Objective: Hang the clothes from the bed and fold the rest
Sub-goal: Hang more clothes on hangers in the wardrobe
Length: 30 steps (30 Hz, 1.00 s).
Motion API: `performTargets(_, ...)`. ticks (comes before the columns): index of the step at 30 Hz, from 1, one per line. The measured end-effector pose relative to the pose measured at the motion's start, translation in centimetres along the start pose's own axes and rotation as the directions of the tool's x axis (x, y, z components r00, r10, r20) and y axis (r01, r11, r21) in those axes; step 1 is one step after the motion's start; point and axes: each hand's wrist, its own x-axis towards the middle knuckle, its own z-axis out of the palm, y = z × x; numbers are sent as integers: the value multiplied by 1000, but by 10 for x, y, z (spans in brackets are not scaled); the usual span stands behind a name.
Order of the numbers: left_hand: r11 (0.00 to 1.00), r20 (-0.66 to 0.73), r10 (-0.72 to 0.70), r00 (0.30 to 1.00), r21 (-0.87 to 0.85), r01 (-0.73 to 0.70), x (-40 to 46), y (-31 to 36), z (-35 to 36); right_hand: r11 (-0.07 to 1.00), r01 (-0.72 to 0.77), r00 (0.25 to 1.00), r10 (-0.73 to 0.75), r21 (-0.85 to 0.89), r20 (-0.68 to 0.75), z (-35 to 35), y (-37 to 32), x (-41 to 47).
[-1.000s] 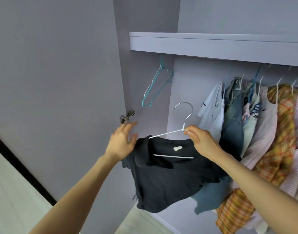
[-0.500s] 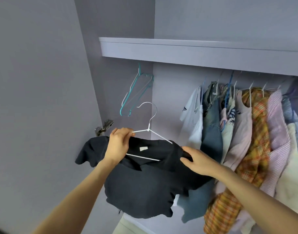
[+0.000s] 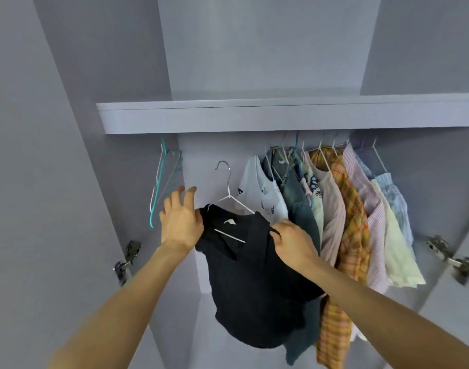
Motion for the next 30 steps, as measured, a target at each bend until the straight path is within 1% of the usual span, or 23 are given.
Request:
performTargets(2, 993, -101, 122, 987, 25, -120, 7, 10, -9, 996, -80, 993, 84, 44, -86, 3, -12, 6)
performTargets(4, 974, -178, 228, 957, 56, -221, 16, 20, -17, 982, -133, 972, 156, 137, -174, 3, -22, 15)
performTargets(6, 958, -224, 284, 932, 110, -265, 30, 28, -22, 961, -147, 945, 206, 233, -254, 2, -30, 25)
performTargets(8, 939, -219, 317, 923, 209, -273, 43, 36, -24, 956, -126, 930, 207, 265, -304, 2, -33, 35)
performTargets(10, 918, -223, 339, 914, 293, -269, 58, 42, -22, 964, -97, 923, 181, 249, -340, 3, -31, 48)
performTargets(13, 898, -239, 358, 903, 352, -263, 78, 52, -18, 976, -83, 911, 157, 202, -382, 6, -25, 72)
performTargets(15, 882, -216, 362, 907, 395, -258, 88, 53, -13, 979, -80, 908, 150, 190, -390, 9, -24, 89)
performTargets(17, 873, -207, 363, 908, 417, -254, 96, 50, -6, 975, -77, 910, 154, 208, -384, 13, -24, 107)
performTargets(20, 875, -230, 371, 899, 410, -257, 99, 45, 0, 962, -88, 924, 176, 258, -339, 22, -26, 126)
performTargets(23, 870, -212, 373, 903, 417, -261, 98, 44, -1, 956, -105, 938, 187, 275, -292, 30, -27, 131)
performTargets(26, 866, -165, 364, 917, 423, -268, 94, 44, -7, 962, -87, 964, 148, 259, -223, 28, -26, 129)
performTargets(30, 881, -81, 339, 937, 377, -286, 88, 47, -19, 969, -53, 990, 83, 240, -117, 13, -24, 119)
